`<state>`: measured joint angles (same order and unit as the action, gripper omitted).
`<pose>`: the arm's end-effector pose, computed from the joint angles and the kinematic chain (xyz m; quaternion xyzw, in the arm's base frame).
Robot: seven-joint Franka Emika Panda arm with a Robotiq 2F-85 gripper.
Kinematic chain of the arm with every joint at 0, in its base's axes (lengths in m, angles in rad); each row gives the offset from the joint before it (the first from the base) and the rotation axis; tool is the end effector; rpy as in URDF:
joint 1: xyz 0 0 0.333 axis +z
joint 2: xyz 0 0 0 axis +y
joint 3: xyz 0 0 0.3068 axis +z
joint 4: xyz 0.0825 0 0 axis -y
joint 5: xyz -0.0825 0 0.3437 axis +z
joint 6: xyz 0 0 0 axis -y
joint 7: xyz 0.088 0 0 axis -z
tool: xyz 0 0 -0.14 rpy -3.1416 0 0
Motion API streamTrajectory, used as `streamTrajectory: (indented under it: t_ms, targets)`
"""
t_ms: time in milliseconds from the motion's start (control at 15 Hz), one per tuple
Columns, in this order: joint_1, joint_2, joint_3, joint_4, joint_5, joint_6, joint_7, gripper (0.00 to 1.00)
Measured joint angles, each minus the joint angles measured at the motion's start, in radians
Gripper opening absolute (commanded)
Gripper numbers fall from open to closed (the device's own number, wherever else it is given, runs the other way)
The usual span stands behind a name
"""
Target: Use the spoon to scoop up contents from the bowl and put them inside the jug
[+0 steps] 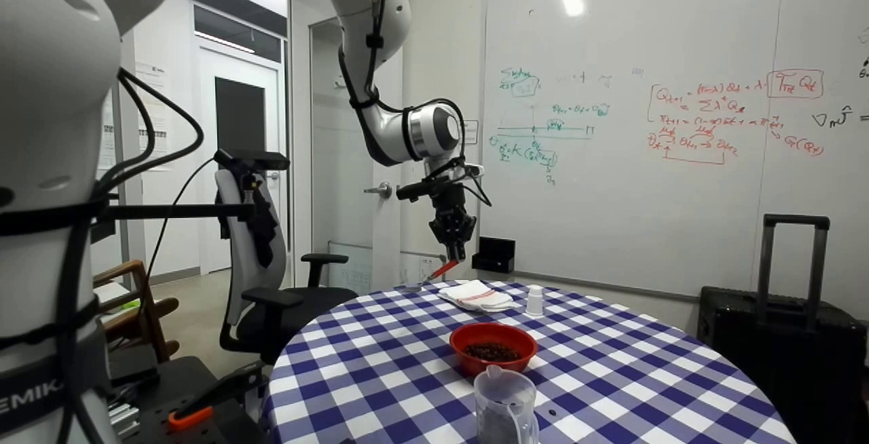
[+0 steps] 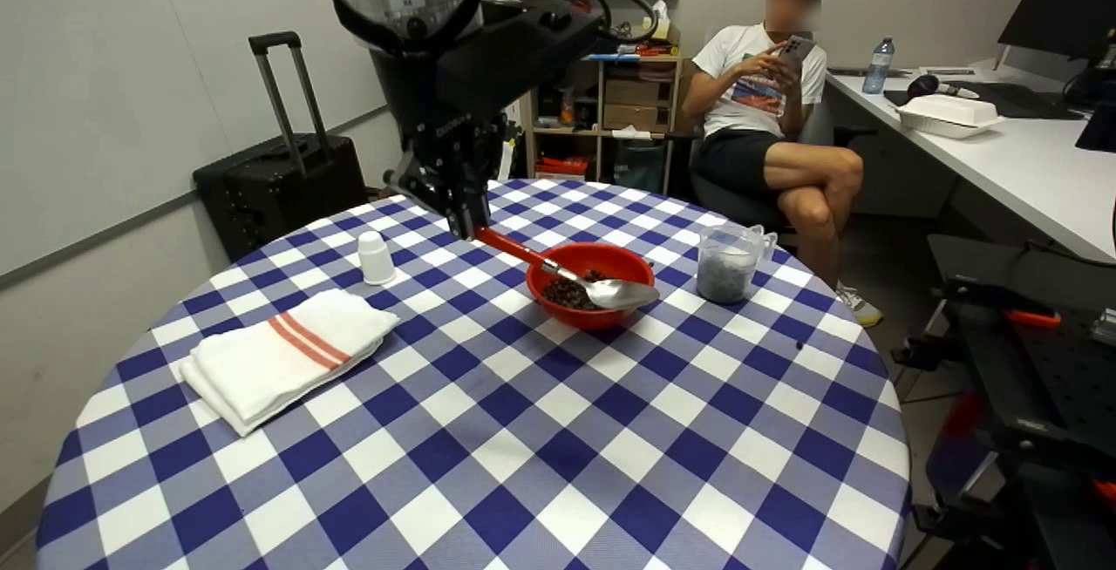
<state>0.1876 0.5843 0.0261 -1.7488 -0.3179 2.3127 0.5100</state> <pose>0.6190 0.1191 0.2254 0.9932 -0.0410 0.0296 0.1048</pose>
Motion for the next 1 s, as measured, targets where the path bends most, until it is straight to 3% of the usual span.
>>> streamTrajectory:
  t_ms: [1000]
  targets:
    - [-0.012, 0.323, -0.021, 0.279, 0.175, -0.010, -0.092, 0.05]
